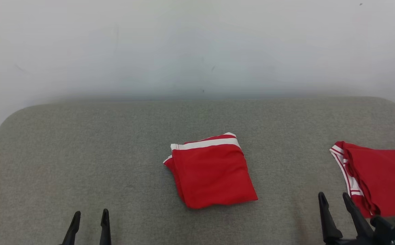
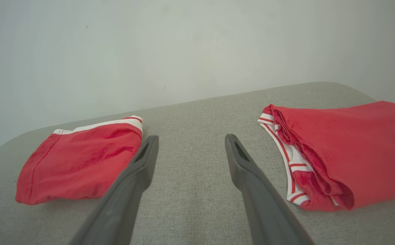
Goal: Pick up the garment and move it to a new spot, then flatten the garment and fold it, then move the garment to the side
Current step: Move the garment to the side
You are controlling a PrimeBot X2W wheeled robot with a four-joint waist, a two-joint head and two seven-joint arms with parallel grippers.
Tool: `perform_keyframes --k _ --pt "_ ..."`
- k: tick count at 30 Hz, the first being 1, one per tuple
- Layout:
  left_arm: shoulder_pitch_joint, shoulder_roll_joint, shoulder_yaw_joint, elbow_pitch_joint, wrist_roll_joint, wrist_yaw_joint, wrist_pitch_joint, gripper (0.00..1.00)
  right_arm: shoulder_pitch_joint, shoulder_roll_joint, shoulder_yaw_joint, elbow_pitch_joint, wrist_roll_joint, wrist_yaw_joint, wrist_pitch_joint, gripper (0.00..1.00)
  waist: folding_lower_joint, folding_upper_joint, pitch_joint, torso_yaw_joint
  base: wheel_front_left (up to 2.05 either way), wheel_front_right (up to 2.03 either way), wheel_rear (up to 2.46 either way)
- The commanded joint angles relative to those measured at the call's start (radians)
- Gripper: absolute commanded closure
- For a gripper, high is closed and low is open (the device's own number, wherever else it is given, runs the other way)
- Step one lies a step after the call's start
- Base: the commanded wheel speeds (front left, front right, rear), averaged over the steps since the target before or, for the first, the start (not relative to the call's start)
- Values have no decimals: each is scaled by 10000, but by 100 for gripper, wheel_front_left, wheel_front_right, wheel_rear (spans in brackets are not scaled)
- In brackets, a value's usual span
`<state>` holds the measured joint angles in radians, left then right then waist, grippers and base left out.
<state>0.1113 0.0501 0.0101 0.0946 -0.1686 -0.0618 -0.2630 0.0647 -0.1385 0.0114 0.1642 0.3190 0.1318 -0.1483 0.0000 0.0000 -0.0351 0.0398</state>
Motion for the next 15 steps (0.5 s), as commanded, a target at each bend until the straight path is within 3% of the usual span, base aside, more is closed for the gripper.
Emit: perform_keyframes --k 1,5,10,15 --pt "-18 9 -5 -28 27 12 -16 0 -181 25 -17 0 152 -23 127 0 0 0 65 75 0 0 0" --pt "-166 12 -277 15 -49 -5 -16 0 -798 -419 99 -25 499 -23 1396 0 0 0 178 524 0 0 0" --pt "-319 16 -563 -141 -63 15 -16 0 -2494 -1118 678 468 1048 -23 4004 0 0 0 625 1217 0 0 0" --pt "-525 9 -608 -319 -181 97 -15 0 -3977 -846 606 1695 1366 -23 6081 0 0 0 1184 1699 0 0 0"
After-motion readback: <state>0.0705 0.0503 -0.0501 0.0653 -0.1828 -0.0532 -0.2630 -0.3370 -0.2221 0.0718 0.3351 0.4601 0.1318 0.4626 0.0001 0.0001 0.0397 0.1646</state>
